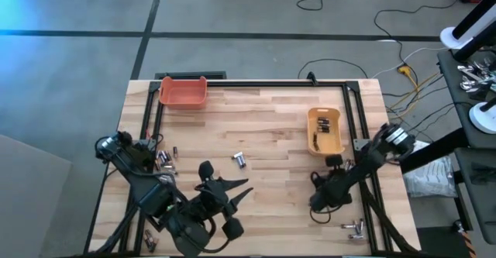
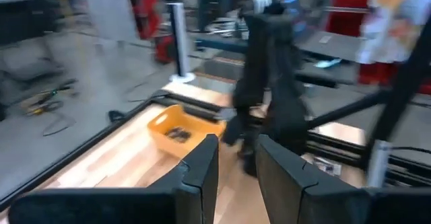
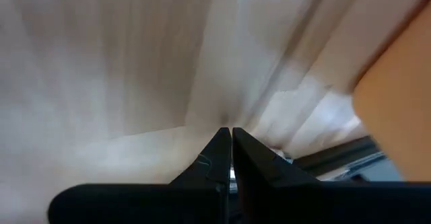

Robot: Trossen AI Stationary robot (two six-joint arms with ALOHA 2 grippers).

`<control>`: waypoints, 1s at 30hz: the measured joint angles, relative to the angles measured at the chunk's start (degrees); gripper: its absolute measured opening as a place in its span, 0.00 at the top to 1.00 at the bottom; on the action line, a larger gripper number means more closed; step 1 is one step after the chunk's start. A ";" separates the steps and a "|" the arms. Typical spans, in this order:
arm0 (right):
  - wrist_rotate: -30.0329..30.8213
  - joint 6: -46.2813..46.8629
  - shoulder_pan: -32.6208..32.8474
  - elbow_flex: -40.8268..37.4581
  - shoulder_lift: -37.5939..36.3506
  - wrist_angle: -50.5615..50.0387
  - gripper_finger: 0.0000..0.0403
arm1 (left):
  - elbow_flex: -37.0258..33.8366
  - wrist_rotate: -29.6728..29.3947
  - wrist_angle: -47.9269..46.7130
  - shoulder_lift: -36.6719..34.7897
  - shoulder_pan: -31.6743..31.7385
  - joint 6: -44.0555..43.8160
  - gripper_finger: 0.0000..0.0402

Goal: Sort batteries
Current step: Put the silver battery into the orange bin

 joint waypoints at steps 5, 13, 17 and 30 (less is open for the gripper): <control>0.25 -7.14 -1.51 0.64 4.50 -0.62 0.98 | 1.85 7.35 8.01 -0.03 0.00 8.03 0.80; 2.12 -13.83 -5.71 -1.54 1.82 1.13 0.98 | 1.84 8.16 22.02 -0.03 0.07 18.59 0.80; 3.40 -15.25 -7.83 -3.33 0.66 1.06 0.98 | 1.79 10.81 24.59 -0.01 0.34 22.45 0.80; 0.97 -9.01 -7.51 -8.78 -4.31 3.25 0.98 | 1.14 10.92 27.52 1.01 2.86 18.19 0.80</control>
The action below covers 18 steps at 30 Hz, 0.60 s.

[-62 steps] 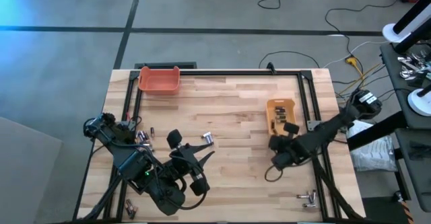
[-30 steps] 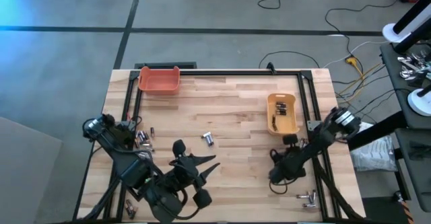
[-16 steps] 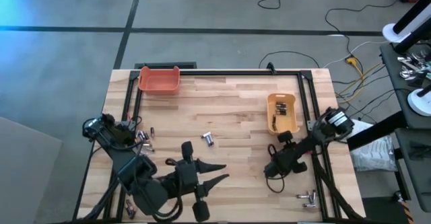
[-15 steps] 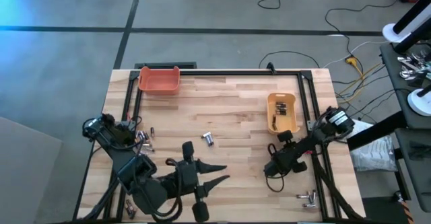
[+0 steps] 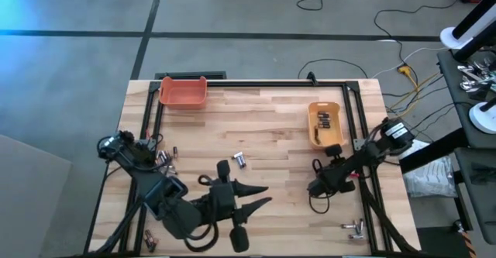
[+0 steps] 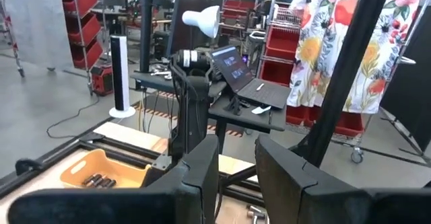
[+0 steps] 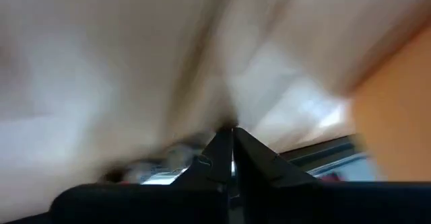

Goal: Sort batteries
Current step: Put the silver battery into the orange bin

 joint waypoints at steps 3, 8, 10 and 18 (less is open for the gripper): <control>-6.62 2.73 1.78 0.12 -3.00 0.52 0.98 | 0.00 0.00 0.04 0.71 1.06 -3.28 0.80; -17.01 5.42 4.71 0.56 -8.34 0.17 0.98 | 0.00 -0.02 0.26 2.05 2.31 -5.97 0.80; -15.84 9.54 5.18 0.96 -11.75 -0.05 0.98 | 0.00 -0.02 0.22 2.25 2.53 -5.96 0.80; -5.60 17.21 5.55 -0.65 -17.63 -5.12 0.98 | -0.22 -0.04 0.11 2.26 5.34 -5.44 0.80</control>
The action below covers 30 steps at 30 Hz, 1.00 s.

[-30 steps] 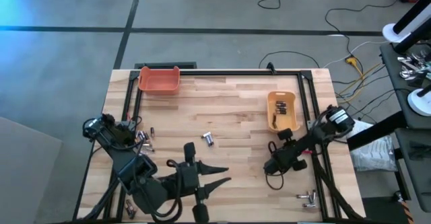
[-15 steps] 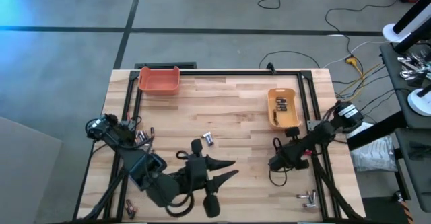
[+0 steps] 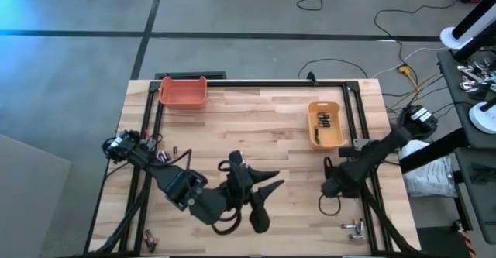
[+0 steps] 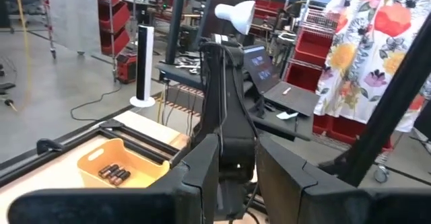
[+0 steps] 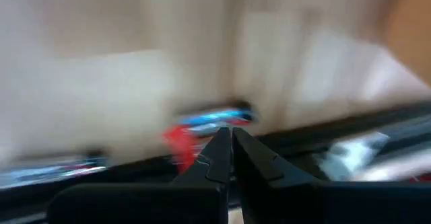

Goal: Sort batteries
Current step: Put the silver battery into the orange bin

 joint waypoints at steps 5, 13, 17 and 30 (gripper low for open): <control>2.98 5.10 -1.13 -2.24 4.47 0.19 0.98 | 0.00 3.32 0.80 0.00 0.89 2.69 0.80; 2.08 6.29 -1.15 -4.04 16.13 3.22 0.98 | -0.02 10.04 3.63 0.00 3.20 5.88 0.80; -0.17 6.13 -0.23 -4.07 16.85 4.83 0.98 | -0.24 12.16 3.48 0.00 3.19 4.81 0.80; -6.27 10.50 0.34 2.26 5.05 7.69 0.98 | -0.31 20.09 2.95 -0.01 2.47 0.26 0.80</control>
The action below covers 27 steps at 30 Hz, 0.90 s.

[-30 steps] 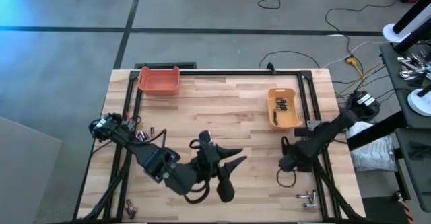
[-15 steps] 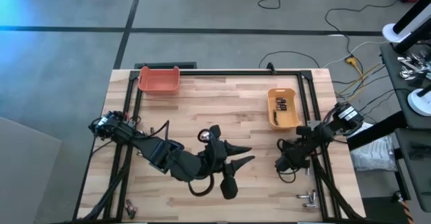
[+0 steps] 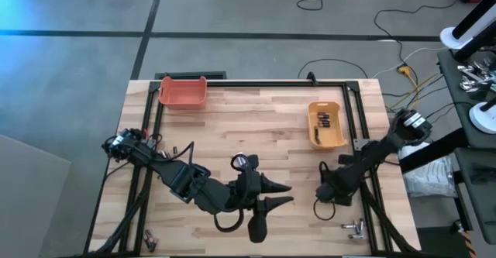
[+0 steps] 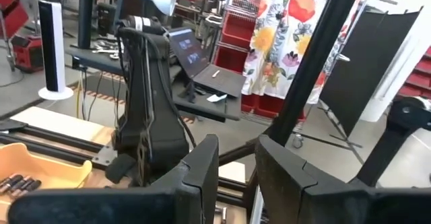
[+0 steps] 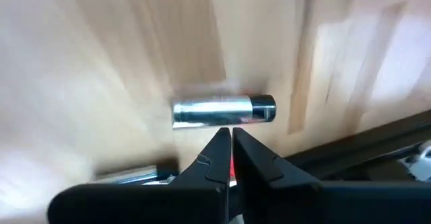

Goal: Sort batteries
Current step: Put the silver battery into the orange bin

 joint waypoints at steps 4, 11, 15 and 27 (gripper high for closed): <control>6.44 0.53 -0.60 -0.74 -0.82 -5.92 0.98 | 0.27 0.06 -0.08 0.01 0.00 -0.86 0.80; 4.71 -1.69 -0.92 -6.09 1.55 -5.48 0.98 | 0.42 0.08 -0.51 -0.05 -0.02 -2.36 0.80; 3.76 -3.15 -1.05 -5.90 4.27 -5.33 0.98 | 0.42 0.07 -2.29 -0.05 -0.14 -5.42 0.80; -9.62 -3.45 -0.42 -3.73 5.75 1.88 0.98 | 0.42 0.07 -2.62 -0.05 -0.72 -7.34 0.80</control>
